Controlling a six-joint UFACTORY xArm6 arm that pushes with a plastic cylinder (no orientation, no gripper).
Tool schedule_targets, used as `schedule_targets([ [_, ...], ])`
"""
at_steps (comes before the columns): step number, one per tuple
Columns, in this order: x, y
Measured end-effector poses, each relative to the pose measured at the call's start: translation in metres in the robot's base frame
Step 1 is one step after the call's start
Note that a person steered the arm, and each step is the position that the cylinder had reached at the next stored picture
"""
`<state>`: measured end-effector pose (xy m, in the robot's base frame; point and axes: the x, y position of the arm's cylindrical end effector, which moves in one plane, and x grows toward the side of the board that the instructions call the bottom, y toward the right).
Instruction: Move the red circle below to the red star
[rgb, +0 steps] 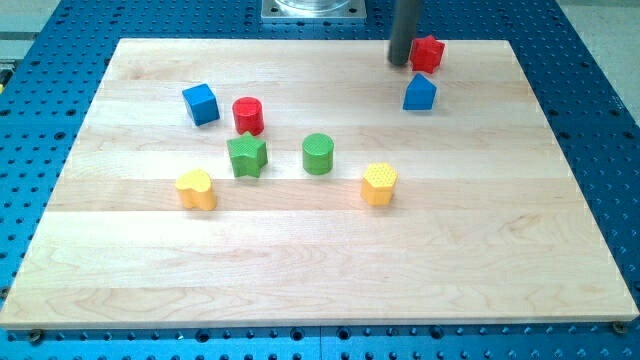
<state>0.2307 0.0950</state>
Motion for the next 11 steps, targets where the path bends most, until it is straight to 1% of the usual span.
schedule_targets([
  [1,-0.006,-0.133],
  [2,0.004,-0.271],
  [3,0.066,-0.353],
  [4,0.165,-0.389],
  [5,0.217,-0.333],
  [6,0.192,-0.248],
  [7,0.136,-0.200],
  [8,0.123,-0.127],
  [9,0.098,-0.064],
  [10,0.062,-0.034],
  [11,0.062,0.008],
])
